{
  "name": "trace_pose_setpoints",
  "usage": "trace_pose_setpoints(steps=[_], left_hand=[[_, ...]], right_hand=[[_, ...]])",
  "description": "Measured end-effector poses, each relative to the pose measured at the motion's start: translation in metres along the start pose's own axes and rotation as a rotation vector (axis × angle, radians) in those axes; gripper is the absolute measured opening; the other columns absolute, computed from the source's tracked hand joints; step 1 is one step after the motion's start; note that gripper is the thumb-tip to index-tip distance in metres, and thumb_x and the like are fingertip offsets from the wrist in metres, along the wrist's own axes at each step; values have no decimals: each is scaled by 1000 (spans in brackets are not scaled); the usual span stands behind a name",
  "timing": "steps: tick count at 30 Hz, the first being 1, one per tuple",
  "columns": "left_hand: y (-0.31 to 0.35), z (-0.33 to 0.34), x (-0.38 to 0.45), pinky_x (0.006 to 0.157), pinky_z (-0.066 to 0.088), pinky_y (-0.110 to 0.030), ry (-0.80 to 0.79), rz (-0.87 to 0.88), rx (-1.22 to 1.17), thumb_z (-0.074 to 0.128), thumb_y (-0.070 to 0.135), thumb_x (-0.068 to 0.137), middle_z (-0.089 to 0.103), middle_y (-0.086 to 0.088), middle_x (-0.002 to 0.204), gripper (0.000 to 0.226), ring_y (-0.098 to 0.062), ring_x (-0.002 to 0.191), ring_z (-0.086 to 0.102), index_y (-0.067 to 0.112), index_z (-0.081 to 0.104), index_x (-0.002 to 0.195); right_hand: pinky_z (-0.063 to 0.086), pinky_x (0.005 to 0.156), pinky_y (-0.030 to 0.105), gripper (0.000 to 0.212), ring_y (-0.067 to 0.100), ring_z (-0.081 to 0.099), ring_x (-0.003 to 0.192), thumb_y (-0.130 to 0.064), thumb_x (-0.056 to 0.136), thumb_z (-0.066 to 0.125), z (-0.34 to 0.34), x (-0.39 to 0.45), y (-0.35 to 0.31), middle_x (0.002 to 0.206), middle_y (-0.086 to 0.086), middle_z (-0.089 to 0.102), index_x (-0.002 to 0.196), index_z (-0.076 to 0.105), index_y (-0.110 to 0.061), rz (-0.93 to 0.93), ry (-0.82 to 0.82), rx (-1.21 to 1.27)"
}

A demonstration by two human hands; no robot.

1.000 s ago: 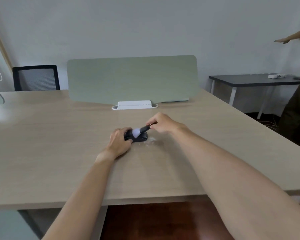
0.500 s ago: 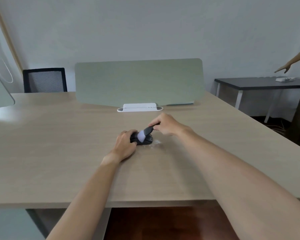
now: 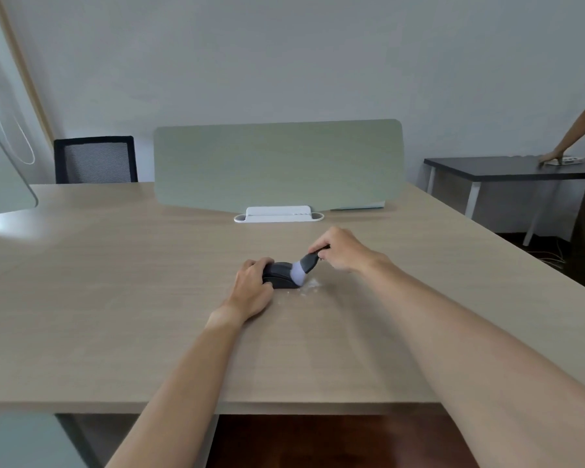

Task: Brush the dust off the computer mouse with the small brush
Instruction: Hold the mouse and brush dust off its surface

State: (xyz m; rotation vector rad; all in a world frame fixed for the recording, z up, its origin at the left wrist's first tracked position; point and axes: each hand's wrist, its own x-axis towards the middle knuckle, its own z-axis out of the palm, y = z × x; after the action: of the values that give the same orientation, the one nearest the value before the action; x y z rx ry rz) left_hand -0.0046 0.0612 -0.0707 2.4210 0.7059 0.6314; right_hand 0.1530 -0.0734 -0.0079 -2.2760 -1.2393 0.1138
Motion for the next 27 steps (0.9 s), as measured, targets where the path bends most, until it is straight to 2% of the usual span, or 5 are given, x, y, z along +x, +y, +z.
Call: trace_pose_setpoints(steps=[2, 8, 13, 20, 27], left_hand=[[0, 0, 0, 107, 27, -26, 1, 0, -7, 50, -3, 79, 54, -17, 123, 55, -29, 125, 44, 13, 52, 132], [1, 2, 0, 97, 27, -22, 22, 21, -18, 47, -5, 78, 57, -18, 120, 55, -28, 125, 42, 12, 53, 130], [-2, 4, 1, 101, 28, -24, 27, 11, -13, 45, -5, 80, 50, -18, 124, 55, -30, 123, 42, 13, 52, 132], [-3, 19, 1, 103, 30, -40, 94, 12, 89, 50, 27, 90, 36, -12, 127, 49, -35, 114, 37, 28, 41, 138], [-7, 18, 8, 100, 32, -36, 73, 81, 162, 44, 24, 94, 43, -8, 117, 38, -31, 110, 40, 30, 50, 131]], right_hand=[[48, 103, 37, 39, 27, 61, 118, 1, 90, 49, -6, 3, 4, 125, 7, 69, 115, 74, -15, 27, 35, -39], [41, 70, 14, 32, 5, 61, 78, -1, 91, 55, -2, 3, -4, 103, 6, 74, 113, 76, -10, 15, 72, 193], [49, 101, 35, 34, 27, 62, 114, -5, 93, 51, 6, 4, 2, 120, 7, 70, 113, 75, -19, 87, 23, -4], [40, 93, 20, 31, 21, 60, 119, -4, 93, 53, -1, 9, -13, 121, 6, 71, 114, 75, -10, 53, 130, 168], [48, 102, 41, 31, 29, 61, 116, -10, 94, 52, 6, 4, -1, 121, 6, 70, 112, 75, -21, 112, 63, -12]])
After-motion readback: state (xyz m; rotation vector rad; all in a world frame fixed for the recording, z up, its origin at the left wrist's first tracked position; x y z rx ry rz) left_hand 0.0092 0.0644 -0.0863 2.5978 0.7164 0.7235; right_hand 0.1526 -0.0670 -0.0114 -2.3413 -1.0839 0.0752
